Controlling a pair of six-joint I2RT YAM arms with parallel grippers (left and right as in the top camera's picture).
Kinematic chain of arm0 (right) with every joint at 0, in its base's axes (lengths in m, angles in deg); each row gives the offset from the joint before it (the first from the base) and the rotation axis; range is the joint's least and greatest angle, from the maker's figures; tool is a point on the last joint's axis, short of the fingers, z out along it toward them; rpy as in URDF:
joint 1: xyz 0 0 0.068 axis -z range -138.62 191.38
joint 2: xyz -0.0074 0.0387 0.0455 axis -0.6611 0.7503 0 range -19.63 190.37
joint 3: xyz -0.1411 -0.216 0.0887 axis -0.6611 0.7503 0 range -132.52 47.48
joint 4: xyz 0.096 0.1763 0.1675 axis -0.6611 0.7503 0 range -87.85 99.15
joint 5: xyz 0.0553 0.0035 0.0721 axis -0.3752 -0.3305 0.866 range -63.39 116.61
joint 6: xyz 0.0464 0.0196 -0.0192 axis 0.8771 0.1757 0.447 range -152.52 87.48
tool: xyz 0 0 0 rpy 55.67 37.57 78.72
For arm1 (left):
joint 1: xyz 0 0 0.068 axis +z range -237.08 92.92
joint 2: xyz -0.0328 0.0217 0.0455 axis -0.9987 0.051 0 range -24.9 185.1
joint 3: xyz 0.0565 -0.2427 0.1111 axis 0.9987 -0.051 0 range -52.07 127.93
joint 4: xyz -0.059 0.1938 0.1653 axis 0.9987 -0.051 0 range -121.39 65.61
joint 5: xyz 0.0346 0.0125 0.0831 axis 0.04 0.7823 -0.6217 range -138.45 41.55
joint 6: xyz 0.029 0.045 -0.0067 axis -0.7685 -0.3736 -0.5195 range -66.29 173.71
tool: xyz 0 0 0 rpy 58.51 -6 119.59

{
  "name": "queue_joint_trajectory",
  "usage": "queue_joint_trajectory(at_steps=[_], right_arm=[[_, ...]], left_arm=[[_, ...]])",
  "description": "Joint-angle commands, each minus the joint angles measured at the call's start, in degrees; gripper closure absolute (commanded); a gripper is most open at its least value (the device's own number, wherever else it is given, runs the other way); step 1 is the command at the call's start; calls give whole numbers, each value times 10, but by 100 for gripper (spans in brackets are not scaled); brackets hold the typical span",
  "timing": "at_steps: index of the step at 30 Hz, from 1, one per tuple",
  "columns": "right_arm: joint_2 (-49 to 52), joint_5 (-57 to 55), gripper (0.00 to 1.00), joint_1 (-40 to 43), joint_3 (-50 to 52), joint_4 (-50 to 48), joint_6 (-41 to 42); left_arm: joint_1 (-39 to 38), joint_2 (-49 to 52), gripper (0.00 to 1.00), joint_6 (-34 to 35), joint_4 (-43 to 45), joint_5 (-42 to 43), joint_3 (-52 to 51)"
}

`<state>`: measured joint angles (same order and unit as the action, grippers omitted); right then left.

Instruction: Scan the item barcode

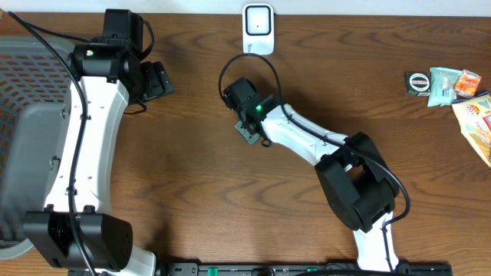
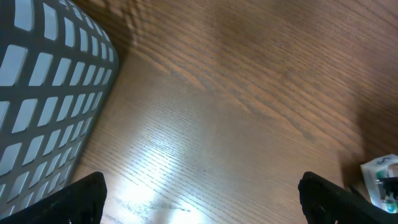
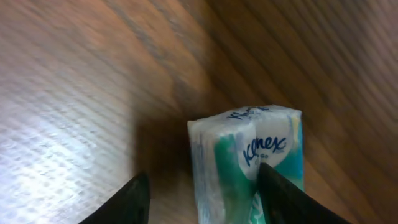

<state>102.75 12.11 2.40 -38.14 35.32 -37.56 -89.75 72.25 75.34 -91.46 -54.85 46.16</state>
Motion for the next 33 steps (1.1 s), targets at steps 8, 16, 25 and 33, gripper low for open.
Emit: queue_joint_trajectory(at_steps=[8,16,25,33], right_arm=[[-1,-38,99,3,42,-20,19],[-10,34,99,12,20,-1,59],[-76,380,99,98,5,-4,59],[-56,623,99,187,14,-4,59]], left_arm=[[2,3,2,-1,-2,-9,1],[2,3,2,-1,-2,-9,1],[2,3,2,-1,-2,-9,1],[2,3,2,-1,-2,-9,1]])
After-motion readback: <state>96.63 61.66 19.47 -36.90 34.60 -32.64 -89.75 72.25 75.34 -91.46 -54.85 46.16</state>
